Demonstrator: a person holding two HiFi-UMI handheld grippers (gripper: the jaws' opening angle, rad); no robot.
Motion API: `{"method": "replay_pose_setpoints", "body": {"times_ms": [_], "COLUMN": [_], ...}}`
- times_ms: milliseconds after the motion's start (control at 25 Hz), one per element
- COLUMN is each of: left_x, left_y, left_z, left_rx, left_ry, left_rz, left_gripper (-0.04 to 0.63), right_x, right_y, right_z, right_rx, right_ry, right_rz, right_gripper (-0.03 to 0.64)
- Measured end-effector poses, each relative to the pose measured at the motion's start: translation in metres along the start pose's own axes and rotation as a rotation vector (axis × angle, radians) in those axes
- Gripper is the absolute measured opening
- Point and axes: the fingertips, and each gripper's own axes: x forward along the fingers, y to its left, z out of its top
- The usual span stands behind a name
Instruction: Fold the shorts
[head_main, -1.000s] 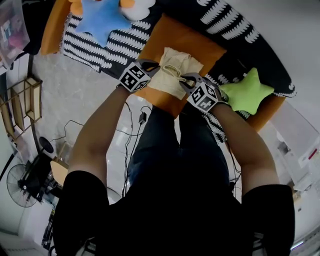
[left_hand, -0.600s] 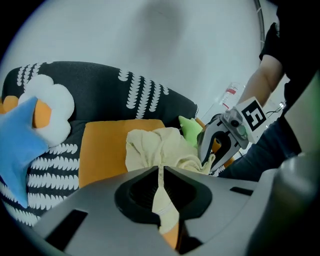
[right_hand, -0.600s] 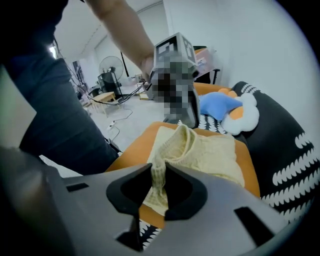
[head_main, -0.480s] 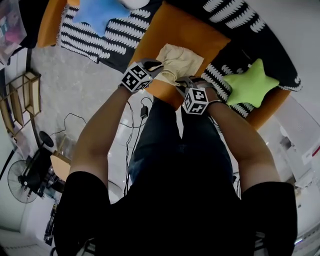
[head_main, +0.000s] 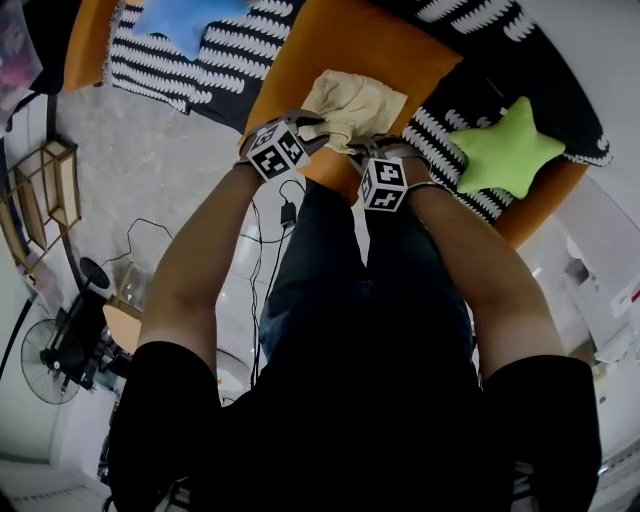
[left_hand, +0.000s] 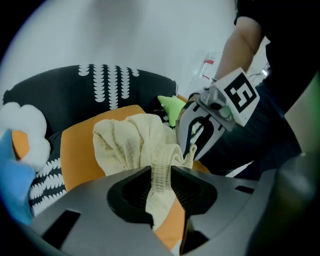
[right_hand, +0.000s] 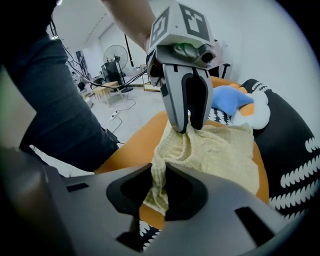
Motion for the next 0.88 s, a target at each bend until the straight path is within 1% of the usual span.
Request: {"method": "replay_pose_setpoints", "body": {"times_ms": [80, 200, 440, 600, 720, 760, 800, 880], "left_x": [0.003, 0.007, 0.017, 0.027, 0.028, 0.028, 0.027, 0.025], "left_y": [-0.001, 0.001, 0.004, 0.001, 0.003, 0.004, 0.004, 0.005], "left_z": [-0.007, -0.016, -0.042, -0.053, -0.056, -0.057, -0.057, -0.056], "left_rx": [0.057, 0.084, 0.033, 0.006, -0.005, -0.009, -0.013, -0.022], "left_ry": [0.045, 0.075, 0.103, 0.113, 0.115, 0.115, 0.114, 0.111], "left_rz": [0.023, 0.030, 0.005, -0.004, 0.003, 0.006, 0.009, 0.018], "left_gripper": [0.118, 0.109, 0.107, 0.109, 0.109, 0.109, 0.110, 0.110], "right_x": [0.002, 0.006, 0.020, 0.031, 0.033, 0.033, 0.032, 0.030], "right_y": [0.001, 0.002, 0.005, 0.010, 0.009, 0.010, 0.011, 0.014], "right_z": [-0.003, -0.010, -0.021, -0.028, -0.027, -0.026, -0.025, -0.023], "right_rx": [-0.005, 0.014, 0.105, 0.188, 0.212, 0.219, 0.225, 0.226], "right_ry": [0.012, 0.034, 0.061, 0.068, 0.062, 0.060, 0.059, 0.059], "right_rz": [-0.004, -0.013, -0.014, -0.001, 0.005, 0.011, 0.019, 0.034], "right_gripper": [0.067, 0.069, 0.072, 0.074, 0.078, 0.084, 0.104, 0.161]}}
